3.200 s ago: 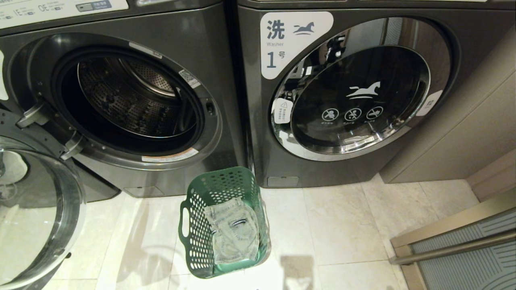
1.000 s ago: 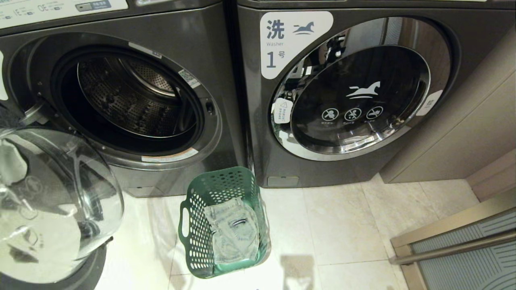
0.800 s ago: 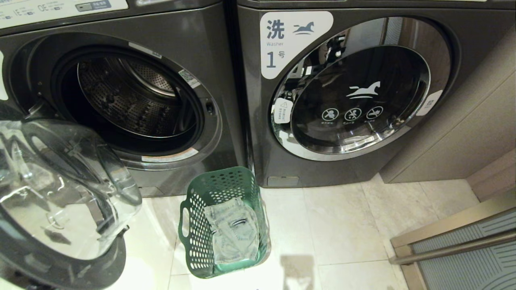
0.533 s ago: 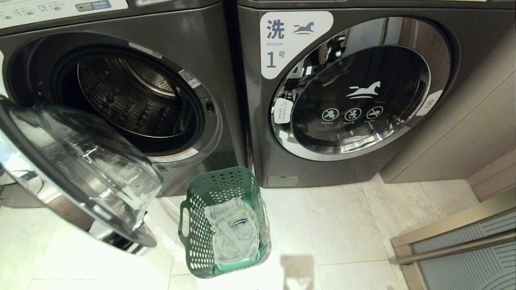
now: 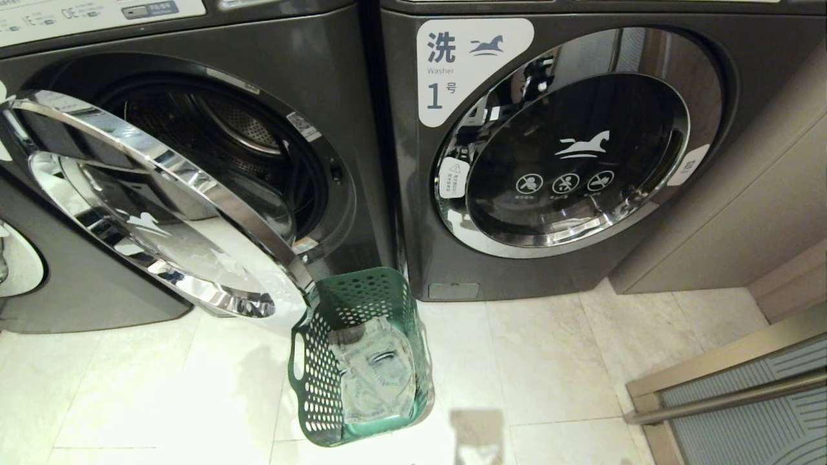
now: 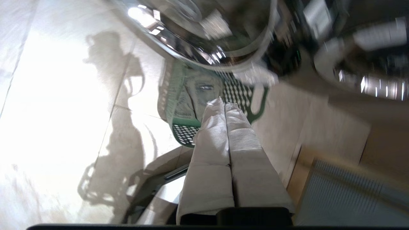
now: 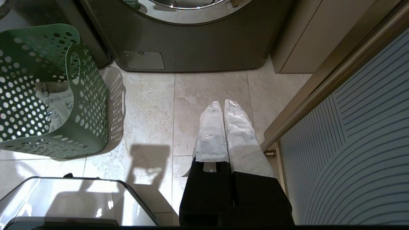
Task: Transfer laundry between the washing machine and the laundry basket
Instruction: Close the washing machine door with the left hand
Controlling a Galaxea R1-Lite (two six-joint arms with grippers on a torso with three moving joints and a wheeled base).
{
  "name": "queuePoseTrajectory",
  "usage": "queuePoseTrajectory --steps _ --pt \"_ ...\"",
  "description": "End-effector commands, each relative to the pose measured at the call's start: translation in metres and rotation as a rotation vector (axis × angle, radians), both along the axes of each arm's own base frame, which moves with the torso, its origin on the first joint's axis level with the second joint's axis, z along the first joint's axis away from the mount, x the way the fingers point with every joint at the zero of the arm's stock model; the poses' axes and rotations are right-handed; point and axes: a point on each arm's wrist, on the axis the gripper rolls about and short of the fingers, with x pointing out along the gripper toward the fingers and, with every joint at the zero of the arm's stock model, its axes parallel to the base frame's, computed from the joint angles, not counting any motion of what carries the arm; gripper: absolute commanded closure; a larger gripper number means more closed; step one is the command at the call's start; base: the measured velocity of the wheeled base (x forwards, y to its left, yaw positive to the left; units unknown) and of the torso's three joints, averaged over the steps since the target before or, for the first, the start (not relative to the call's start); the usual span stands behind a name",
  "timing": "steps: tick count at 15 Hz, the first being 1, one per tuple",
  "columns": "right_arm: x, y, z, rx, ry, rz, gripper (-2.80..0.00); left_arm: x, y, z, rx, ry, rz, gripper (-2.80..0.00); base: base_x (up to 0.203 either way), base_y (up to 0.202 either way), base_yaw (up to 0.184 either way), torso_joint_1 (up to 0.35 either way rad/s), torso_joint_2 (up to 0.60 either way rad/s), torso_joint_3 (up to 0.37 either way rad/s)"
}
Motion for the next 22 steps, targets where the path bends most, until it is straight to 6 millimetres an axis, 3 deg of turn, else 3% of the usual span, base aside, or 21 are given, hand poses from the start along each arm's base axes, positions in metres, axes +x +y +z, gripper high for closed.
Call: queuePoseTrajectory --steps 1,5,8,11,15,18,22 --pt "0.000 0.000 0.000 0.000 0.002 0.000 0.00 -0.010 -0.029 -0.013 0.112 -0.130 -0.221 0.00 0.000 0.000 0.000 0.000 0.00 0.000" --pt "0.000 0.000 0.000 0.000 0.002 0.001 0.00 -0.006 -0.069 -0.047 0.158 -0.176 -0.620 0.00 0.000 0.000 0.000 0.000 0.00 0.000" --pt "0.000 0.000 0.000 -0.004 0.003 -0.001 0.00 0.031 -0.089 -0.076 0.213 -0.144 -0.728 0.00 0.000 0.000 0.000 0.000 0.00 0.000" --pt "0.000 0.000 0.000 -0.007 0.003 -0.001 0.00 0.089 -0.106 -0.105 0.290 -0.080 -0.657 0.00 0.000 0.000 0.000 0.000 0.00 0.000" --pt "0.000 0.000 0.000 -0.004 0.002 -0.001 0.00 0.171 -0.126 -0.154 0.430 -0.115 -0.438 0.00 0.000 0.000 0.000 0.000 0.00 0.000" --pt "0.000 0.000 0.000 0.000 0.002 -0.002 0.00 0.202 -0.140 -0.166 0.490 -0.156 -0.322 0.00 0.000 0.000 0.000 0.000 0.00 0.000" --pt "0.000 0.000 0.000 0.000 0.002 -0.001 0.00 0.225 -0.146 -0.167 0.503 -0.176 -0.278 0.00 0.000 0.000 0.000 0.000 0.00 0.000"
